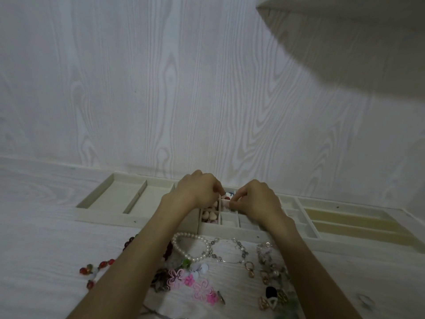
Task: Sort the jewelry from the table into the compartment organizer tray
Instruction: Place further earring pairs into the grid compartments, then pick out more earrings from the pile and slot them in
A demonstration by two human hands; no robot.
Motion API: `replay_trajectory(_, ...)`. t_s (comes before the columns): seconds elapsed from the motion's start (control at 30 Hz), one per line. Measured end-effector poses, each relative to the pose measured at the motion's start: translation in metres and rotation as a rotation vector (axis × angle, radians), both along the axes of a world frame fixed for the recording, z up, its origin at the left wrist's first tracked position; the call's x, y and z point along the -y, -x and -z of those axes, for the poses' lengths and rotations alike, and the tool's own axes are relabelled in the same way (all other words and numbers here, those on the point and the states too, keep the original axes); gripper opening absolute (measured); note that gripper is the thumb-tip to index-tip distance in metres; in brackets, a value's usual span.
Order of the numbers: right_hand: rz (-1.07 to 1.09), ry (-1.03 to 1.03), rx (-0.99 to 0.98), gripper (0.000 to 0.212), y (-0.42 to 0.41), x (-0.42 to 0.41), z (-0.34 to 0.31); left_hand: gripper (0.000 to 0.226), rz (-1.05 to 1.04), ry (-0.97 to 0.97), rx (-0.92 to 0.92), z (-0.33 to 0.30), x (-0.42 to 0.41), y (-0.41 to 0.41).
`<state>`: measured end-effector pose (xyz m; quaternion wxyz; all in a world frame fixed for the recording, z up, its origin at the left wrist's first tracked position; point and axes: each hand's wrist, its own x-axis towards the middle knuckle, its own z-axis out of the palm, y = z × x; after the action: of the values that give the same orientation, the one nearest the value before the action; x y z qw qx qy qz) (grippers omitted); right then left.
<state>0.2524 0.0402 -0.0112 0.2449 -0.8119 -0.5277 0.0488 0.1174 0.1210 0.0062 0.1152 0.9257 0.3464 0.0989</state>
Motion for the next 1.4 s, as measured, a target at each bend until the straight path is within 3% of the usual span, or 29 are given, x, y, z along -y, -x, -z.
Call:
replay_trajectory(0.2, 0.032, -0.075, 0.068, 0.015, 0.001, -0.001, -0.001, 0.033, 0.011, 0.050, -0.057, -0.001, 0.001, 0.002)
replay_trajectory(0.43, 0.016, -0.102, -0.005, 0.014, -0.007, 0.006, -0.014, 0.041, 0.037, 0.097, -0.125, 0.001, 0.007, -0.002)
replay_trajectory(0.57, -0.025, 0.049, -0.020, 0.009, -0.012, 0.008, -0.024, 0.038, 0.061, 0.051, -0.165, 0.002, 0.013, -0.006)
replay_trajectory(0.73, -0.047, 0.083, -0.026, 0.031, -0.013, 0.008, -0.027, 0.043, 0.072, 0.043, -0.183, 0.003, 0.012, -0.006)
replay_trajectory(0.93, -0.064, -0.042, -0.069, 0.028, -0.015, 0.030, -0.052, 0.046, 0.071, 0.048, -0.161, 0.005, 0.010, -0.005)
replay_trajectory(1.03, -0.106, -0.031, -0.053, 0.024, -0.008, 0.054, -0.062, 0.041, 0.055, 0.078, -0.082, -0.001, 0.009, 0.004)
replay_trajectory(1.2, -0.280, 0.193, -0.012, 0.015, 0.001, 0.107, -0.066, 0.023, 0.023, 0.061, 0.202, -0.010, 0.046, 0.028)
replay_trajectory(1.4, -0.411, 0.285, -0.151, 0.019, 0.000, 0.148, -0.036, 0.021, 0.103, 0.141, 0.295, 0.003, 0.104, 0.043)
